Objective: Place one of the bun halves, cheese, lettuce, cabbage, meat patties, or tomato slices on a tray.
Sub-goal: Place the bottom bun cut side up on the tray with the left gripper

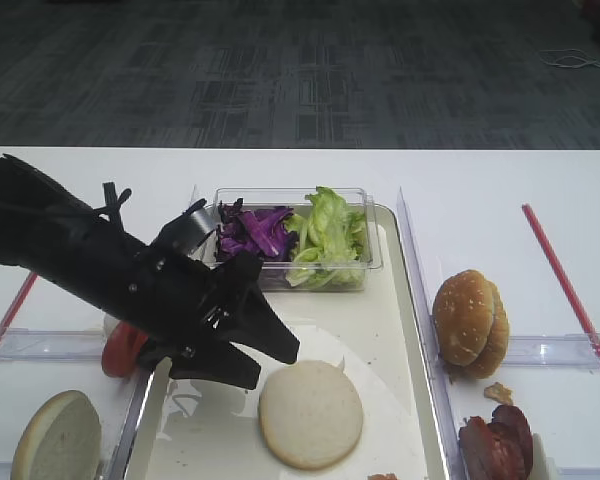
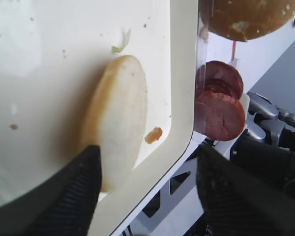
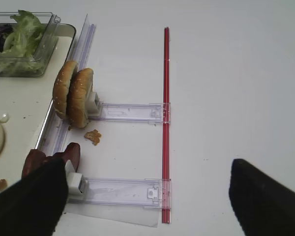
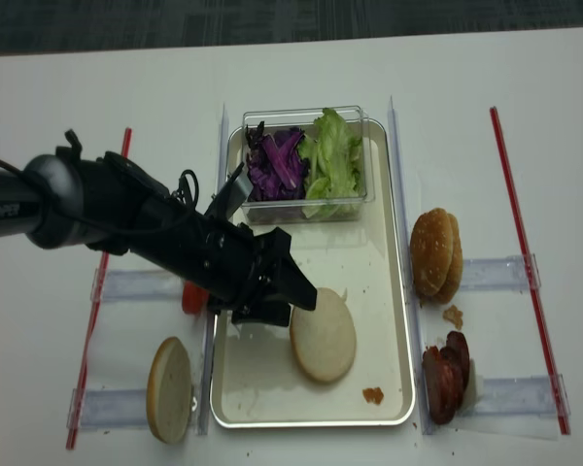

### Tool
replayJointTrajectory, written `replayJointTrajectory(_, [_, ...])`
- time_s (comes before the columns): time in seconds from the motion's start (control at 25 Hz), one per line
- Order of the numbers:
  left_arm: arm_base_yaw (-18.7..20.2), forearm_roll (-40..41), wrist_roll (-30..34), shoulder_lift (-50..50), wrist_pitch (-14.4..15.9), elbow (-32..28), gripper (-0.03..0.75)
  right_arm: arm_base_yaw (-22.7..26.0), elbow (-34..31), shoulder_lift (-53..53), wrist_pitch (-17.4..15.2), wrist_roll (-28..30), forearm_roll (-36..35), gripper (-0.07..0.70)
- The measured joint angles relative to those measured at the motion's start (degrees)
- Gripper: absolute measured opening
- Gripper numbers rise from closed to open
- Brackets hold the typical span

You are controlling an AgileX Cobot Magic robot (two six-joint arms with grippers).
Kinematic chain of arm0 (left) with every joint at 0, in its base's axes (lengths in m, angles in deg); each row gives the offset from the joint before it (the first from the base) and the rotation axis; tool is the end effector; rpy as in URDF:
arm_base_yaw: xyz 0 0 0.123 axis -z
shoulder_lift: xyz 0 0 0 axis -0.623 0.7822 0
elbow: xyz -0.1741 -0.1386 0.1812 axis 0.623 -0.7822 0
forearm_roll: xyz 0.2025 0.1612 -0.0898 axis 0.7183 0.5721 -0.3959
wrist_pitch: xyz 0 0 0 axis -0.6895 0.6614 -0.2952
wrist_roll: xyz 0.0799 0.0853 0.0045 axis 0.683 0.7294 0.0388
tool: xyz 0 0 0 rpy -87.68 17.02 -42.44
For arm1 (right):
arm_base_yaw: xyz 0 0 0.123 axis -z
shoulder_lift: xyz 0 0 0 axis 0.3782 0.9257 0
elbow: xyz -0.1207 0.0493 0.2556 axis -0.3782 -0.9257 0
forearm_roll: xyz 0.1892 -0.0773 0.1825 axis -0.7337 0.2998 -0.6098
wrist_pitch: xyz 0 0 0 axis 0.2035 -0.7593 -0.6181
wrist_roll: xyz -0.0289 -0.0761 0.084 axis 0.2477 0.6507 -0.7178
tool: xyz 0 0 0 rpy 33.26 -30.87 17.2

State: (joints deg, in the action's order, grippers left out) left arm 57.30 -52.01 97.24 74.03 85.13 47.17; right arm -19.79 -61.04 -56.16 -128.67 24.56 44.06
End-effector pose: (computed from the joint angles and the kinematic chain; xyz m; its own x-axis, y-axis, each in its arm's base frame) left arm 0.2703 -0.1911 0.1216 -0.9850 0.1726 0.0066 0.0953 0.5752 -0.8124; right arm 0.0326 0.0120 0.2588 -0.5369 -0.0033 -0.8436 -0.0677 0.9969 0.0392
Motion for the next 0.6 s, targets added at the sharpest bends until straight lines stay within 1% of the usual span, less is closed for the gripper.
replayJointTrajectory(0.32, [0.0,9.5,-7.0,-0.1,0.5,4.6,0.403,0.0,0.0,0.0,0.0,0.0,0.0,0.693])
replayJointTrajectory(0.6, [0.0,16.5,-12.3,-2.4,1.0,8.3,0.405,0.0,0.0,0.0,0.0,0.0,0.0,0.693])
